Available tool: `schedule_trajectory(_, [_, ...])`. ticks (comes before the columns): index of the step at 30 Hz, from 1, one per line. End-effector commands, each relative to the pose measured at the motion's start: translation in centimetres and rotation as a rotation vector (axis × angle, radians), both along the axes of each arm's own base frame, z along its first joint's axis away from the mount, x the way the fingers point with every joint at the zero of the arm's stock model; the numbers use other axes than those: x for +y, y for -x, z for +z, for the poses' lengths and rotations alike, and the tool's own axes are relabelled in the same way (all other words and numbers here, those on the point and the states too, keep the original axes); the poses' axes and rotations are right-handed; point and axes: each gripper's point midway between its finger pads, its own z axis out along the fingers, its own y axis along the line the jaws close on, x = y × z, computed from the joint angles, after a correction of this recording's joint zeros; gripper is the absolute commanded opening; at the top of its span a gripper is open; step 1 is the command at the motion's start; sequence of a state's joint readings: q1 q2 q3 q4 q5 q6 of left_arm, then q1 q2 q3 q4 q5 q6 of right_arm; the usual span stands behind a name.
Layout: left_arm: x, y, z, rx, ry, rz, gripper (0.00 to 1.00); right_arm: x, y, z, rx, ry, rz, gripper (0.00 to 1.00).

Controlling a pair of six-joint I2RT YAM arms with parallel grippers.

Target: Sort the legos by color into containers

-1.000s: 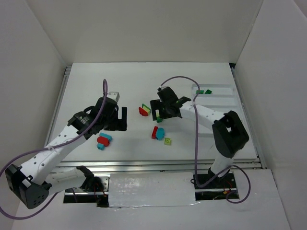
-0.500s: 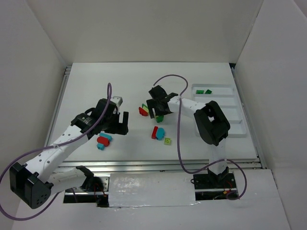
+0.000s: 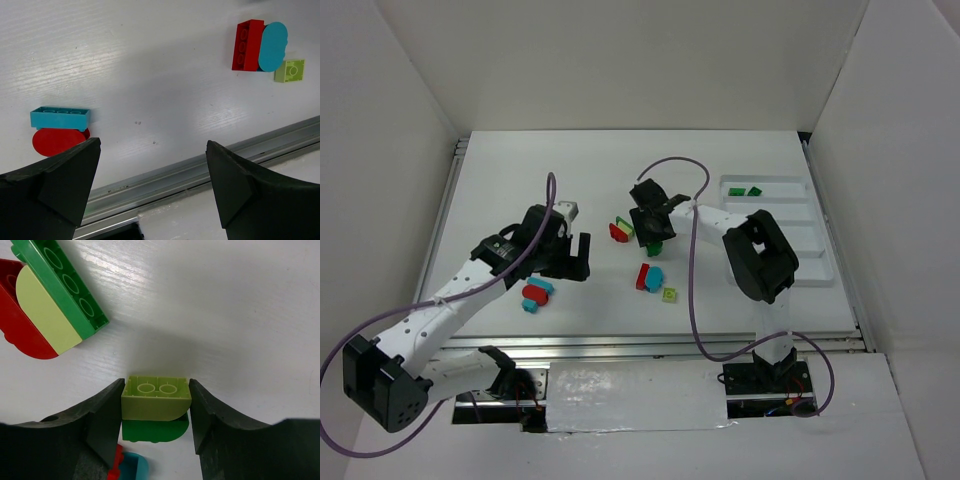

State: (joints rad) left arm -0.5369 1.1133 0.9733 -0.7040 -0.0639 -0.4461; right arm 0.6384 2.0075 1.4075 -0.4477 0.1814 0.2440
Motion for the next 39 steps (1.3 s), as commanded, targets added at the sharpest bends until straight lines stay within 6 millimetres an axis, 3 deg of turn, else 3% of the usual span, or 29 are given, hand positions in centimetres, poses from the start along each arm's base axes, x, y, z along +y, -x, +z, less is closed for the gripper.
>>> schedule_trajectory(1, [-0.3,-0.7,0.5,-0.023,0.013,-0.009,0.99,0.4,-0.7,1.2,-0.047,-0.031,0.002,0.36])
schedule_trajectory(6, [0.7,-1.6,0.6,-0.016,0.028,0.088,0.99,0.3,-1.2,3.6,-0.128,-0.069,-0.022,0.23])
schedule_trajectory(9, [1.1,-2.6,1.2,-0.006,0.084,0.177,1.00,0.5,-1.1,7.0,-0.219,-0.135,-0.017,0.21])
schedule_trajectory(12, [-0.6,-3.7,3.1,-0.014,0.188,0.188,1.00,1.3,0.4,11.1,-0.317,-0.214,0.033,0.21])
schedule_trajectory(15, [-3.6,-4.4,5.9,-0.013,0.342,0.124,1.00,3.2,3.9,14.5,-0.384,-0.258,0.188,0.21])
schedule_trajectory(17, [-5.5,-4.5,7.3,-0.005,0.426,0.061,0.99,5.0,7.4,16.3,-0.413,-0.291,0.308,0.21])
schedule_trajectory(19, [-7.4,-4.0,8.9,0.023,0.522,-0.015,1.00,5.8,9.7,17.5,-0.448,-0.296,0.400,0.20])
schedule_trajectory(21, [-8.5,-3.7,9.2,0.060,0.574,-0.048,0.99,6.8,11.9,18.0,-0.468,-0.297,0.465,0.19])
schedule_trajectory(27, [-10.0,-1.4,9.1,0.151,0.685,-0.125,0.98,7.5,14.8,20.7,-0.519,-0.346,0.536,0.19])
schedule_trajectory(39, [-11.3,2.0,8.6,0.198,0.735,-0.226,0.80,8.4,16.2,25.1,-0.620,-0.489,0.577,0.21])
